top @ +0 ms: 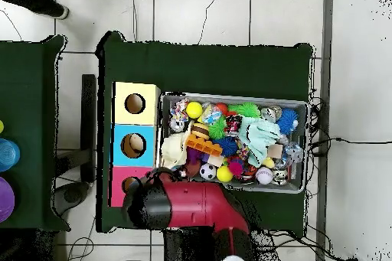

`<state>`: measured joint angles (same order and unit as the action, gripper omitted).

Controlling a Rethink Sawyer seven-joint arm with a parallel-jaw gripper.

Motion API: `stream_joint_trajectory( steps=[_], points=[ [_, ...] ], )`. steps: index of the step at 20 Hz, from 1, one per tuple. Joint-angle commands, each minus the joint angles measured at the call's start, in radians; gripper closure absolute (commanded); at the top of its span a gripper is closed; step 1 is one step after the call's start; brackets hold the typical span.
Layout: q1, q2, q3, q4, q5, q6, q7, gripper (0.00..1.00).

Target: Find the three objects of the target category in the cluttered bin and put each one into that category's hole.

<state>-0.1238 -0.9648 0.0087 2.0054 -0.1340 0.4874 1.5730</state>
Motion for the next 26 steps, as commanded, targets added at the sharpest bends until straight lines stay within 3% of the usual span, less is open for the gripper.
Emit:
stream_joint_trajectory(
  steps=[1,11,18,26],
  points=[
    [-0.070,0.121,0.108,-0.182,-0.076,-0.025,-0.037,0.00],
    [-0.186,0.226,0.230,-0.269,-0.175,-0.083,-0.122,0.00],
    [-0.232,0.274,0.287,-0.351,-0.216,-0.036,-0.140,0.00],
    [-0.297,0.336,0.346,-0.447,-0.326,0.034,-0.233,0.00]
  ],
)
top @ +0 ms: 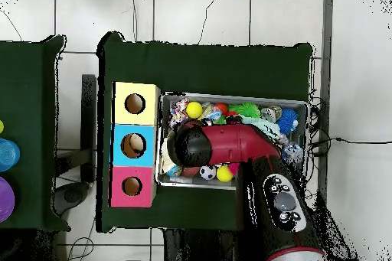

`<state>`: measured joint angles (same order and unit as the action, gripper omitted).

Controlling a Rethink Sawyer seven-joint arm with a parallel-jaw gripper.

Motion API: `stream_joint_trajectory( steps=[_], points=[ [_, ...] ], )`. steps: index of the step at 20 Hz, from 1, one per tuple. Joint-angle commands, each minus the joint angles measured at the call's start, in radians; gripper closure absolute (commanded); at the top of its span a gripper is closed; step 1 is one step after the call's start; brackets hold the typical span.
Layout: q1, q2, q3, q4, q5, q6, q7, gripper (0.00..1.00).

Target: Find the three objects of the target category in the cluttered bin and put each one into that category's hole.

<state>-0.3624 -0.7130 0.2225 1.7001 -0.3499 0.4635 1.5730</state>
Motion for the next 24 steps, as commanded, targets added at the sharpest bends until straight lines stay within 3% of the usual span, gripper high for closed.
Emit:
stream_joint_trajectory(
  steps=[1,5,11,15,24],
  points=[
    [-0.062,0.090,0.137,-0.160,-0.119,0.072,-0.236,0.00],
    [-0.095,0.105,0.166,-0.219,-0.115,0.146,-0.247,0.00],
    [-0.153,0.150,0.204,-0.244,-0.129,0.184,-0.263,0.00],
    [-0.171,0.197,0.203,-0.253,-0.166,0.154,-0.251,0.00],
    [-0.162,0.223,0.192,-0.219,-0.206,0.137,-0.187,0.00]
  ],
)
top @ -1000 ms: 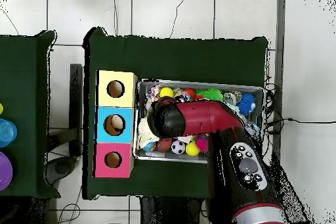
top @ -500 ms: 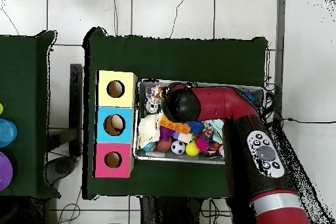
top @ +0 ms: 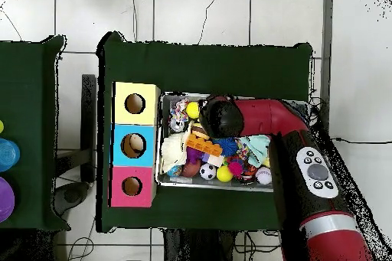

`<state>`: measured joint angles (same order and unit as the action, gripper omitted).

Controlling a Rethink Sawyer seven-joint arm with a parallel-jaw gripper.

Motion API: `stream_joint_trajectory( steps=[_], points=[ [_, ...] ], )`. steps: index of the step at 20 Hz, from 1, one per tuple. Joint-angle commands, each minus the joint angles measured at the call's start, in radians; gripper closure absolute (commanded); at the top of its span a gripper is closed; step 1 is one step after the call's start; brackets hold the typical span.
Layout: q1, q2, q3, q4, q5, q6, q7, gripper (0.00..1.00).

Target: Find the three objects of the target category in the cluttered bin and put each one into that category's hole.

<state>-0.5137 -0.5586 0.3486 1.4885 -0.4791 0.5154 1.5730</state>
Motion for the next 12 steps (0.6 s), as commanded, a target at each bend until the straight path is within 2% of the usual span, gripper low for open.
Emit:
stream_joint_trajectory(
  steps=[1,8,12],
  points=[
    [-0.010,0.069,0.067,-0.002,-0.080,0.085,-0.183,0.00],
    [-0.021,0.082,0.074,0.011,-0.078,0.091,-0.157,0.00],
    [-0.012,0.073,0.085,-0.001,-0.055,0.140,-0.158,0.00]
  ],
)
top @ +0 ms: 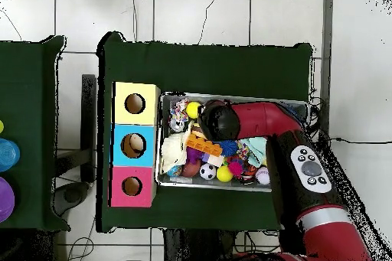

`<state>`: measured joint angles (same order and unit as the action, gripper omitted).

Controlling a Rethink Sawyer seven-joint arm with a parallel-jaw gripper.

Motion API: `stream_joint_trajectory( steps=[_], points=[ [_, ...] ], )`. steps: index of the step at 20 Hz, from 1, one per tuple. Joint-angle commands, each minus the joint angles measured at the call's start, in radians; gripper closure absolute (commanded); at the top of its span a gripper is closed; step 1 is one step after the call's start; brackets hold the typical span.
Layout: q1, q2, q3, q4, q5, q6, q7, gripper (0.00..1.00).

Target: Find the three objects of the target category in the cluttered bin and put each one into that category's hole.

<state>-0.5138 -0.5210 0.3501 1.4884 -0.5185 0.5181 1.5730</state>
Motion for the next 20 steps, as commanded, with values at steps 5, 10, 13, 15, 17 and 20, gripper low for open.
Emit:
stream_joint_trajectory(
  steps=[5,10,13,15,17,20],
  points=[
    [-0.029,0.033,0.108,0.013,0.017,0.176,-0.162,0.00],
    [-0.035,0.030,0.129,0.017,0.033,0.202,-0.158,0.00],
    [-0.027,0.033,0.125,0.012,0.018,0.192,-0.142,0.00],
    [-0.023,0.035,0.121,0.011,0.008,0.182,-0.134,0.00],
    [-0.014,0.034,0.110,0.009,-0.009,0.174,-0.123,0.00],
    [0.025,0.031,0.070,-0.005,-0.053,0.167,-0.101,0.00]
  ],
)
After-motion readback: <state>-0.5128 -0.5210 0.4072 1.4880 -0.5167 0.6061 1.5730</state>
